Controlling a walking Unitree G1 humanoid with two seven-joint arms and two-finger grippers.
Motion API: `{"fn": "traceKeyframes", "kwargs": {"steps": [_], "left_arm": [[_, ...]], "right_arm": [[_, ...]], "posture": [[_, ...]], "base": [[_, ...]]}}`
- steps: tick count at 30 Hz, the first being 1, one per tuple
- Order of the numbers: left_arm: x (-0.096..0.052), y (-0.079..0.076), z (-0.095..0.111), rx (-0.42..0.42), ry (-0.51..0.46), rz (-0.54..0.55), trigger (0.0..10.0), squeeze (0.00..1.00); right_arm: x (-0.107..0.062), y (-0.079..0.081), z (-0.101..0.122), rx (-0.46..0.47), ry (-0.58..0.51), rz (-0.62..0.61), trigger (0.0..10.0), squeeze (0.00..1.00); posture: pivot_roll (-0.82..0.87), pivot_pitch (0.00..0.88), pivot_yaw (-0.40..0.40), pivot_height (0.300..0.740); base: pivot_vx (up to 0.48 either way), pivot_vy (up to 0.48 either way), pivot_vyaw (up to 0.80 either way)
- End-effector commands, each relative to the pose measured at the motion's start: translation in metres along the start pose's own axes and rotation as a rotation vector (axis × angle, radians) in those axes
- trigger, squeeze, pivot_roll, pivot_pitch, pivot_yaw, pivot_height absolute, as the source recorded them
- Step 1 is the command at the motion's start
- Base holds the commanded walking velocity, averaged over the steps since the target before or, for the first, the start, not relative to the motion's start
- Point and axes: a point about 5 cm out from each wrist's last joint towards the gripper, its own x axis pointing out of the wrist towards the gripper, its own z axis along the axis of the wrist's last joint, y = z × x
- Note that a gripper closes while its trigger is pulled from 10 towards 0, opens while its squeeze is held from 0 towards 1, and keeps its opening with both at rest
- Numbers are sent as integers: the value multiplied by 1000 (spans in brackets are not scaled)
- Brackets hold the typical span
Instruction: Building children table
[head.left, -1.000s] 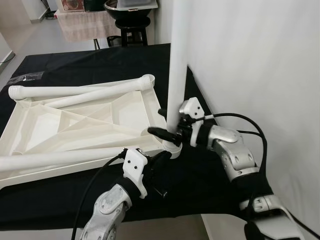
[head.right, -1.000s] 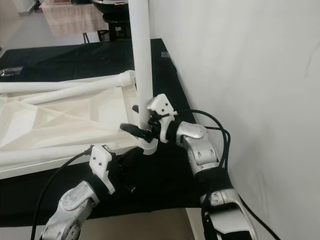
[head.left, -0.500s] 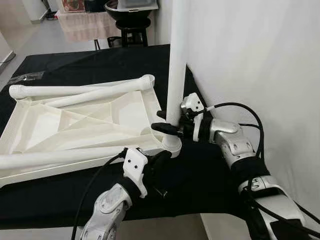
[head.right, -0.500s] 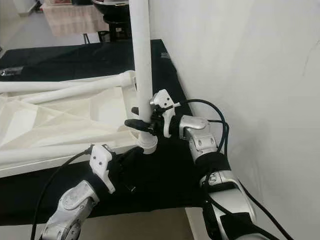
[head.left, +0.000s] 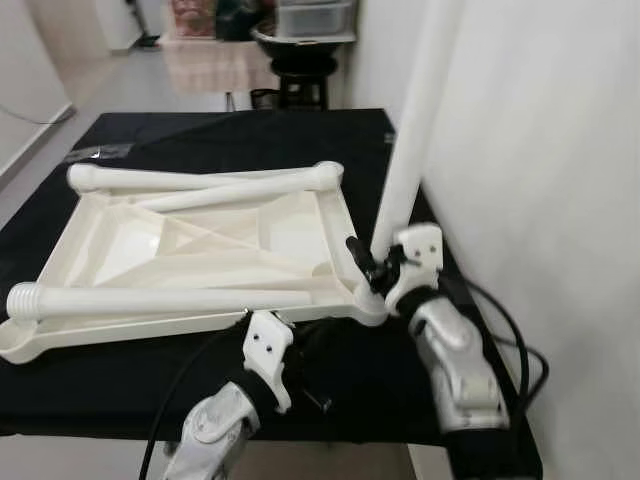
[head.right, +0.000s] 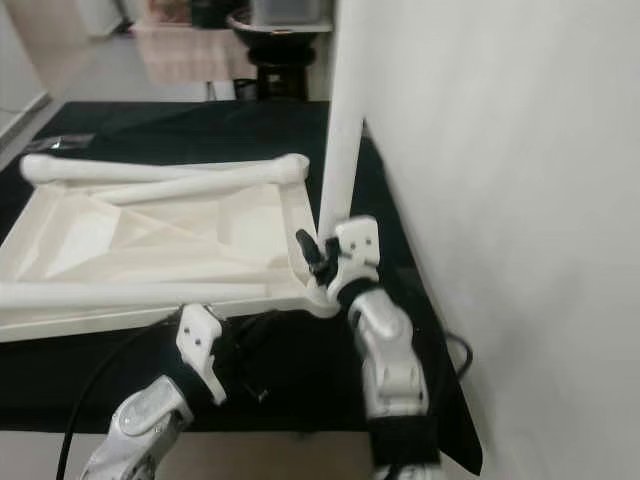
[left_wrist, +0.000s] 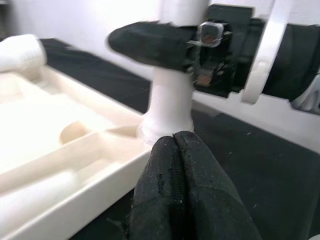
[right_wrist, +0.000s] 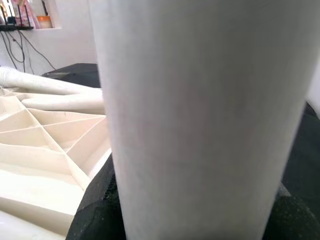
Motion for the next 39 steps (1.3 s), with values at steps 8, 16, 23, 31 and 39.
{"fn": "traceKeyframes", "kwargs": {"steps": [8, 16, 23, 31, 39], "left_arm": [[0, -1, -1, -5, 9, -4, 10000, 0], [1, 0, -1, -6, 9, -6, 10000, 0], [3, 0, -2, -11, 11, -10, 10000, 0], [5, -1, -3, -11, 12, -9, 10000, 0], [5, -1, -3, -11, 11, -9, 10000, 0]], "right_arm": [[10, 8, -31, 9, 162, -26, 4549, 0], [6, 23, -15, 59, 152, 146, 10000, 1000], [20, 5, 29, -26, -1, 583, 10000, 0], [30, -23, 22, -7, 115, 744, 0, 0], [35, -34, 26, 5, 103, 745, 0, 0]], "posture": [[19, 87, -29, 740], [18, 88, -26, 740], [19, 75, -21, 740], [35, 63, -30, 740], [30, 67, -31, 740]], "base": [[0, 0, 0], [0, 0, 0], [0, 0, 0], [0, 0, 0], [0, 0, 0]]}}
